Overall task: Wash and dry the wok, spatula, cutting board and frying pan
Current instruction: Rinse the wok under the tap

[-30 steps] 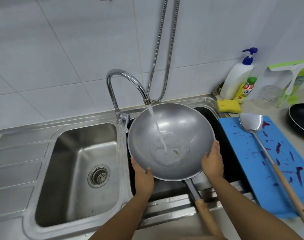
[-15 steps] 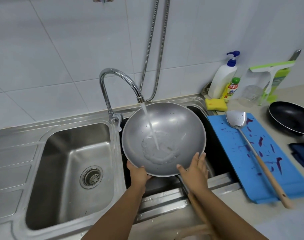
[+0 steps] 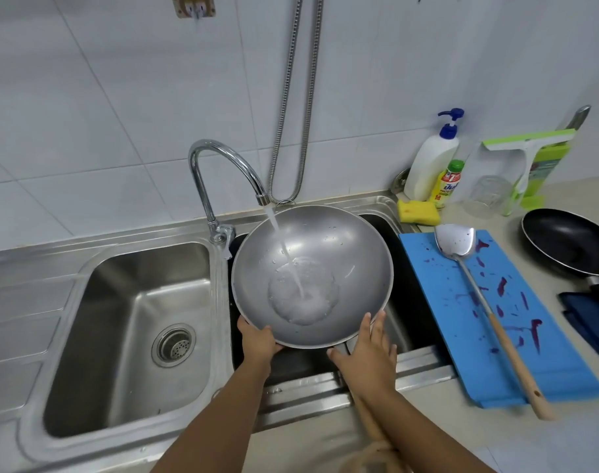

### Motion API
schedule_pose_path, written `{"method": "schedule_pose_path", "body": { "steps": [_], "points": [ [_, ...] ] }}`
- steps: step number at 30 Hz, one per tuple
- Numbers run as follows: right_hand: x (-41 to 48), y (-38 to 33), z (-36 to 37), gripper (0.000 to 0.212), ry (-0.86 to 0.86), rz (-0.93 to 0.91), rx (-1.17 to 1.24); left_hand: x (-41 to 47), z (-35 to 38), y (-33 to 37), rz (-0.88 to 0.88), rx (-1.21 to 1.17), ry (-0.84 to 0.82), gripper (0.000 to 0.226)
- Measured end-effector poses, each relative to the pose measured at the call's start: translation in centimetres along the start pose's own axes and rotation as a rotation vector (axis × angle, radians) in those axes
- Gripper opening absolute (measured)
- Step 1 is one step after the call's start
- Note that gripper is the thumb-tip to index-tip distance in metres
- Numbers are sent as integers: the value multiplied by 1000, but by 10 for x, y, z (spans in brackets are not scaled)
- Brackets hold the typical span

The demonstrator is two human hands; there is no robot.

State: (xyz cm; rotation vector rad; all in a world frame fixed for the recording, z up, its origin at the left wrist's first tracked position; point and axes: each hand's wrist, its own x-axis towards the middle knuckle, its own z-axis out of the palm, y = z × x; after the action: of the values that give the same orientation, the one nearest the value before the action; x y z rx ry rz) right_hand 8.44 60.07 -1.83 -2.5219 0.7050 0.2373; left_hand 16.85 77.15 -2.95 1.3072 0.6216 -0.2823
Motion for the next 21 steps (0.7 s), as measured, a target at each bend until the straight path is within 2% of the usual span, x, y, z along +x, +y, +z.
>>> {"method": "schedule_pose_path", "body": {
  "steps": [21],
  "points": [
    [2, 7, -6, 103, -25, -23, 50, -1, 0, -2, 56, 113, 29, 72]
  ]
}}
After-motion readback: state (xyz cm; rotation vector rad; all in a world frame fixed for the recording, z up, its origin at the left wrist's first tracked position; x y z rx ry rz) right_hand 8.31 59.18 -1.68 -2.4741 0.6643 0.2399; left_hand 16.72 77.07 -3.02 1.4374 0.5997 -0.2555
